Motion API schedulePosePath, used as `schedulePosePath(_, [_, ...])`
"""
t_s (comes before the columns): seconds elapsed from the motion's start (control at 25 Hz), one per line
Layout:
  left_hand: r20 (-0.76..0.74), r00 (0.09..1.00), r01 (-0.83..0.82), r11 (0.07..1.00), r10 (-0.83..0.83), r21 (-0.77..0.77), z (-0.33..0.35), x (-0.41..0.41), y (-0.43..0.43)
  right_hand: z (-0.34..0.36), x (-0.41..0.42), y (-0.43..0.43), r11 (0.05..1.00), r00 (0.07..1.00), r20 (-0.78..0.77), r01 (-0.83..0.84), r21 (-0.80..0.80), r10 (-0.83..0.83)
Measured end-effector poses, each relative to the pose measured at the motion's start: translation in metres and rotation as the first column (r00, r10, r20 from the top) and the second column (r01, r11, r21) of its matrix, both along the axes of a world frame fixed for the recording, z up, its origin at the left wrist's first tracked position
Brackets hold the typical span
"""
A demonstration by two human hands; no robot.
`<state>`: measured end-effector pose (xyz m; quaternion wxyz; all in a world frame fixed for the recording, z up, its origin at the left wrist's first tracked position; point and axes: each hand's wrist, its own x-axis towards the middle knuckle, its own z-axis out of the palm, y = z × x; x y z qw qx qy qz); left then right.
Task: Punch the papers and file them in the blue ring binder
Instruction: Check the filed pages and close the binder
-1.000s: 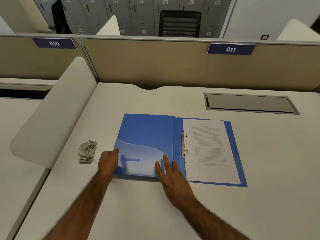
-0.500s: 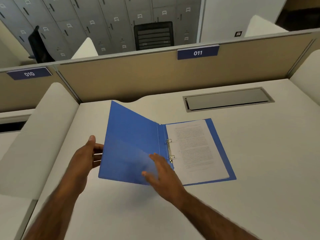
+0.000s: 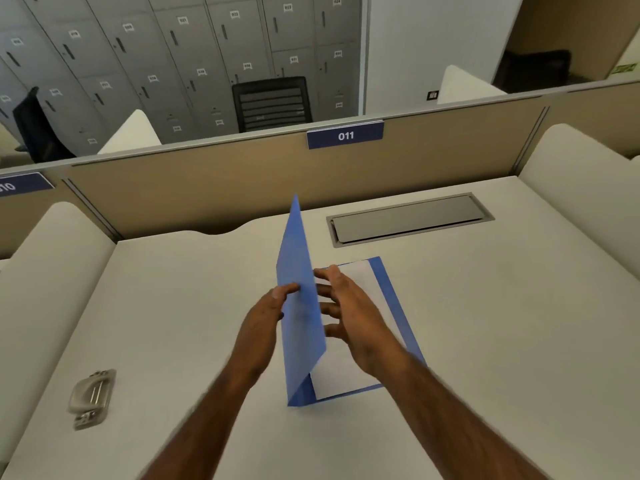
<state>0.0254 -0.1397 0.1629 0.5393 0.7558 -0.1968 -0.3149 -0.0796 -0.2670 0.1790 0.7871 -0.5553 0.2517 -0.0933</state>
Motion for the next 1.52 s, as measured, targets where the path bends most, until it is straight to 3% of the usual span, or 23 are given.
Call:
schedulePosePath(0.04, [-0.022,1.0,0.021,0.999,-0.02,0.037,-0.013,-0.007,-0.008,0.002,-0.007,-0.011,1.0,1.0,-0.014,0.024,0.006,-0.024])
schedulePosePath(0.08, [0.062,0.997,0.032,0.996,-0.037,0.08,-0.03,-0.012,-0.017,0.003,-0.014,-0.023,0.999,0.998,-0.035,0.051,-0.014,-0.052])
schedulePosePath(0.16, [0.358,0.916,0.102,0.969,-0.18,0.227,-0.071,-0.016,-0.02,-0.001,-0.028,-0.044,0.992,0.991,-0.074,0.101,-0.08,-0.107])
schedulePosePath(0.2, [0.432,0.867,0.12,0.947,-0.247,0.299,-0.087,-0.016,-0.021,-0.006,-0.033,-0.055,0.988,0.987,-0.093,0.12,-0.097,-0.129])
schedulePosePath(0.28, [0.538,0.776,0.099,0.905,-0.33,0.413,-0.121,-0.01,-0.021,-0.021,-0.043,-0.073,0.978,0.97,-0.154,0.167,-0.127,-0.186])
schedulePosePath(0.4, [0.604,0.678,0.075,0.857,-0.419,0.511,-0.136,-0.014,-0.025,-0.057,-0.054,-0.094,0.928,0.912,-0.296,0.184,-0.323,-0.283])
schedulePosePath(0.56, [0.623,0.586,0.051,0.791,-0.518,0.61,-0.149,-0.019,-0.027,-0.115,-0.064,-0.108,0.819,0.791,-0.513,-0.025,-0.573,-0.334])
schedulePosePath(0.72, [0.632,0.543,0.007,0.756,-0.553,0.655,-0.159,-0.022,-0.028,-0.149,-0.068,-0.103,0.665,0.643,-0.675,-0.33,-0.67,-0.361])
schedulePosePath(0.8, [0.639,0.63,-0.063,0.792,-0.44,0.607,-0.158,-0.028,-0.029,-0.155,-0.07,-0.098,0.566,0.63,-0.672,-0.413,-0.714,-0.389])
schedulePosePath(0.92, [0.51,0.859,-0.267,0.818,-0.037,0.509,-0.142,-0.039,-0.031,-0.159,-0.07,-0.096,0.53,0.641,-0.657,-0.425,-0.734,-0.397])
schedulePosePath(1.0, [0.36,0.921,-0.329,0.788,0.147,0.521,-0.13,-0.041,-0.035,-0.162,-0.071,-0.096,0.537,0.636,-0.665,-0.428,-0.726,-0.391])
schedulePosePath(1.16, [0.159,0.927,-0.371,0.768,0.339,0.522,-0.131,-0.029,-0.045,-0.161,-0.072,-0.096,0.534,0.636,-0.665,-0.432,-0.727,-0.391])
schedulePosePath(1.24, [-0.004,0.904,-0.381,0.813,0.426,0.44,-0.133,-0.02,-0.045,-0.159,-0.073,-0.095,0.539,0.64,-0.662,-0.424,-0.728,-0.39])
schedulePosePath(1.36, [-0.214,0.878,-0.372,0.892,0.427,0.256,-0.127,-0.019,-0.04,-0.156,-0.074,-0.093,0.589,0.653,-0.651,-0.367,-0.72,-0.388])
schedulePosePath(1.52, [-0.231,0.901,-0.345,0.93,0.367,0.129,-0.101,-0.019,-0.031,-0.153,-0.072,-0.092,0.708,0.706,-0.611,-0.221,-0.671,-0.358])
